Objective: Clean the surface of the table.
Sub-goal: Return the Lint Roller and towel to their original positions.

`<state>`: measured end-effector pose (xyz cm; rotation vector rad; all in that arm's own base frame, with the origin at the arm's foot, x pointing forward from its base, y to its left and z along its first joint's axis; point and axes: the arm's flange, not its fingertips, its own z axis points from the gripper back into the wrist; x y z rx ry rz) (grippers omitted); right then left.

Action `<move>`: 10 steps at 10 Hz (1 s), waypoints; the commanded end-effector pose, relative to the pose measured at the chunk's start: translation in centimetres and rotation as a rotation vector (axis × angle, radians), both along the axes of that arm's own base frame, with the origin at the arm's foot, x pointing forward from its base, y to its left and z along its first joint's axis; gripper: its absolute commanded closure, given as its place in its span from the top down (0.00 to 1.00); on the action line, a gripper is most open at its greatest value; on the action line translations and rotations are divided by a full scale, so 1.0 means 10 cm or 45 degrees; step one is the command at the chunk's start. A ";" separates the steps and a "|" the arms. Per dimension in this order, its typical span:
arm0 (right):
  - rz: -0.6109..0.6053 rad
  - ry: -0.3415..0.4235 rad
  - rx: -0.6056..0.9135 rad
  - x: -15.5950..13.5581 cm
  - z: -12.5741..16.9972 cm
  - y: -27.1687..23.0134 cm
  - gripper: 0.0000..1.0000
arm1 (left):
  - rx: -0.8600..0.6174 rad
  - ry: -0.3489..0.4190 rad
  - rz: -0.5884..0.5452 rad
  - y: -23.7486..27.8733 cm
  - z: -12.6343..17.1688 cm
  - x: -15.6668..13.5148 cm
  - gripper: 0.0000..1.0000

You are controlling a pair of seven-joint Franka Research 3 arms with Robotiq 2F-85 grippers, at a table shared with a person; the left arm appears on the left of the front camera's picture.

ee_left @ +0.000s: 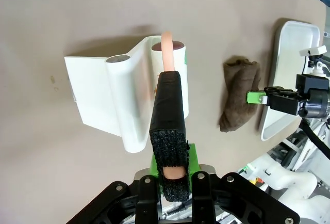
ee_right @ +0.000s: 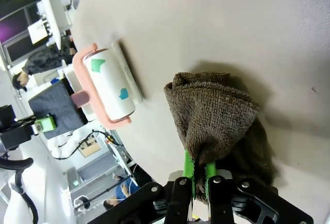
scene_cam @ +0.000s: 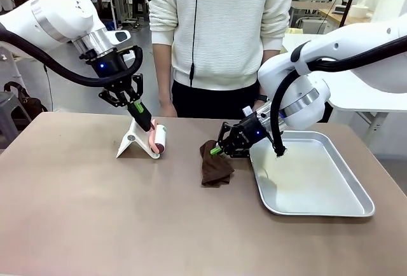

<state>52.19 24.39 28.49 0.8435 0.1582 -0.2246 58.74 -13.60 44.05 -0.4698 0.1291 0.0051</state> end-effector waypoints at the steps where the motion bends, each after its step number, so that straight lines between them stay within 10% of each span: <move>1: 0.002 0.043 -0.020 0.05 0.04 0.00 0.09 | -0.044 0.003 0.009 0.05 -0.07 0.01 0.22; 8: 0.031 0.066 -0.011 0.03 0.04 -0.01 0.09 | -0.017 0.009 0.038 0.14 -0.16 0.07 0.29; 9: 0.025 0.073 -0.007 0.03 0.04 -0.01 0.60 | -0.012 0.010 0.046 0.16 -0.16 0.07 0.78; 10: 0.028 0.073 -0.006 0.03 0.04 -0.01 0.67 | -0.007 0.006 0.053 0.17 -0.15 0.06 0.87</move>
